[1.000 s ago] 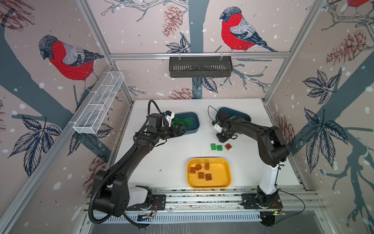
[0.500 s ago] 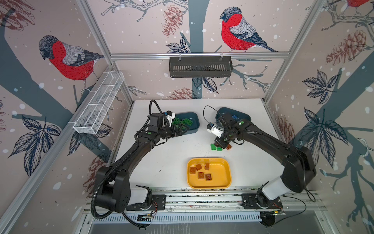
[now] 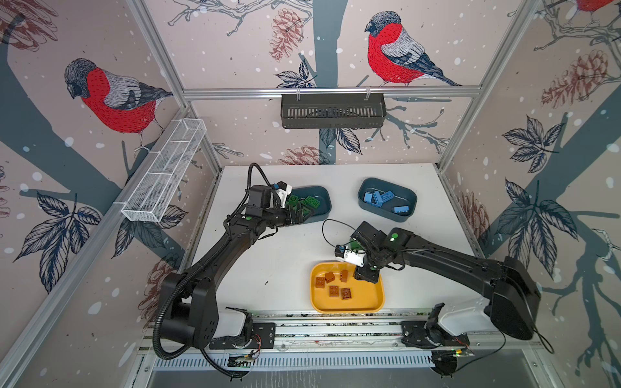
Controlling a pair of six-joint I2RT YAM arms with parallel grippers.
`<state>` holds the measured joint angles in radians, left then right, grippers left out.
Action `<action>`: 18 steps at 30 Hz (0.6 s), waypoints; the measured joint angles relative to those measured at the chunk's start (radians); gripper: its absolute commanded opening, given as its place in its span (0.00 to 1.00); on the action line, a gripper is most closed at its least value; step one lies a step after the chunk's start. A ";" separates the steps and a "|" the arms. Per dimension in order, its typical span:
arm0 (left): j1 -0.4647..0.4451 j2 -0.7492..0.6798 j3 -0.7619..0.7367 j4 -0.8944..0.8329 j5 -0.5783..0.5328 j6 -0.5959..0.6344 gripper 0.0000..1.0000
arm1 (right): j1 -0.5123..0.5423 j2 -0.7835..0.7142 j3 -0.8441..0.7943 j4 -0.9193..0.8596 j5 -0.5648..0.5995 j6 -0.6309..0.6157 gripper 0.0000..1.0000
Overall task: Sort the legos into containers by color
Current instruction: 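Carry the orange brick with the right gripper and drop it into the yellow tray, then move the right gripper to the pile and grasp a green 2x2 brick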
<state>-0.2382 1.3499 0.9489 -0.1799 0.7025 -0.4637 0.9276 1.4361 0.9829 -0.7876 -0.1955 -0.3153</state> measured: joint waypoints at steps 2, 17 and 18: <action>0.003 -0.011 0.000 -0.006 0.000 0.000 0.97 | 0.024 0.026 -0.011 0.017 0.003 -0.004 0.40; 0.020 -0.073 -0.015 -0.043 -0.005 0.001 0.97 | -0.146 0.006 0.094 0.053 -0.011 -0.020 0.69; 0.020 -0.078 -0.019 -0.042 -0.005 0.001 0.97 | -0.177 0.006 0.112 0.055 -0.014 -0.017 0.70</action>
<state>-0.2184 1.2716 0.9295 -0.2218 0.6979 -0.4625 0.7506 1.4422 1.0950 -0.7326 -0.2096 -0.3325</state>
